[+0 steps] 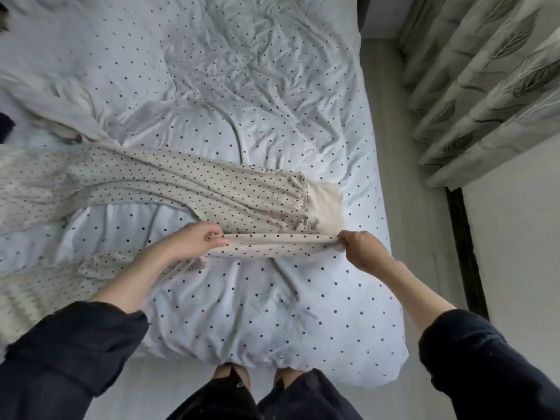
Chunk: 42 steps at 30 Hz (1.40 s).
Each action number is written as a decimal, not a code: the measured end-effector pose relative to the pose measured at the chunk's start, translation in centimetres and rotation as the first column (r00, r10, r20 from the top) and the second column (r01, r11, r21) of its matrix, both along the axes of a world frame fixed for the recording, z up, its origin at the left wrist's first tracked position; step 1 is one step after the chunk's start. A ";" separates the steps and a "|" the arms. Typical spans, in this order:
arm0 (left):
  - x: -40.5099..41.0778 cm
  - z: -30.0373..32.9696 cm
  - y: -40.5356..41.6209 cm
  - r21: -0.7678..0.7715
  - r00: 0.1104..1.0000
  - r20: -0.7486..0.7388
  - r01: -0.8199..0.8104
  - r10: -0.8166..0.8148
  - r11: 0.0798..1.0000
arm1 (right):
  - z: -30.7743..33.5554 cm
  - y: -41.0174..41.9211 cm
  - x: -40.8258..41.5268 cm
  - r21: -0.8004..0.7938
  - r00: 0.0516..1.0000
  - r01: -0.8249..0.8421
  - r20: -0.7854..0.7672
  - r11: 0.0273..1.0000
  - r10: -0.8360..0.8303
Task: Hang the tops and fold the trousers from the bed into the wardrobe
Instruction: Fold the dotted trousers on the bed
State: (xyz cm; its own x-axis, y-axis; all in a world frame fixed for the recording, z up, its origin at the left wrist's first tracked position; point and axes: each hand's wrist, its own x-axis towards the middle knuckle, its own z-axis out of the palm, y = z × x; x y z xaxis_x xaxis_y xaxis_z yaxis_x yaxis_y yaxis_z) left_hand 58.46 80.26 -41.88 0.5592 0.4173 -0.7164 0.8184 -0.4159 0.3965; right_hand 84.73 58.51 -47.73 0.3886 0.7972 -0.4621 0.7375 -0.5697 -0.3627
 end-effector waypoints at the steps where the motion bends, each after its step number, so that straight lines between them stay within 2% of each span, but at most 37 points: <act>1: -0.1 0.2 1.0 0.053 0.997 0.065 -0.047 0.043 0.997 | 0.2 1.0 0.3 0.047 0.999 0.041 -0.015 0.998 -0.040; 3: 0.1 0.4 3.2 0.143 0.975 0.202 -0.127 0.097 0.981 | 0.5 3.0 1.1 0.124 0.993 0.119 -0.027 0.985 -0.117; 6: 2.2 -0.5 7.4 0.246 0.950 0.293 -0.180 0.104 0.952 | -0.4 6.1 2.3 0.153 0.968 0.249 -0.022 0.956 -0.249; 13: 9.7 -5.9 13.8 0.395 0.964 0.265 -0.120 0.013 0.911 | -5.4 10.9 4.9 0.149 0.899 0.384 0.165 0.911 -0.406; 16: 10.4 -8.9 15.1 0.449 0.981 0.190 -0.052 -0.039 0.892 | -6.9 12.0 4.5 0.124 0.847 0.465 0.226 0.877 -0.481; 19: 9.3 -10.7 14.8 0.516 0.969 0.229 -0.044 -0.088 0.856 | -7.2 13.2 2.3 0.182 0.798 0.520 0.244 0.835 -0.551; 21: 8.3 -11.3 14.5 0.536 0.951 0.294 -0.083 -0.094 0.840 | -7.1 14.1 -0.1 0.227 0.825 0.466 0.239 0.855 -0.513; 24: 6.2 -11.2 14.0 0.577 0.918 0.361 -0.083 -0.162 0.812 | -6.9 15.6 -4.3 0.286 0.895 0.291 0.255 0.913 -0.366; 27: 2.9 -11.2 13.8 0.717 0.915 0.321 -0.066 -0.245 0.694 | -7.0 17.0 -8.0 0.276 0.939 0.115 0.285 0.954 -0.195; 30: -0.5 -10.9 13.8 0.766 0.942 0.285 -0.112 -0.178 0.632 | -7.7 17.3 -10.3 0.220 0.948 0.022 0.306 0.975 -0.091; 33: -3.2 -10.7 12.9 0.715 0.935 0.341 -0.192 -0.095 0.672 | -8.3 17.1 -11.6 0.186 0.956 0.019 0.285 0.982 -0.072; 38: -7.3 -10.9 11.3 0.547 0.906 0.409 -0.335 0.104 0.767 | -7.6 18.2 -13.8 0.271 0.975 0.075 0.183 0.960 -0.127; 42: -11.7 -11.0 10.7 0.514 0.915 0.388 -0.317 0.113 0.797 | -6.2 20.5 -17.5 0.396 0.981 -0.075 0.195 0.915 -0.003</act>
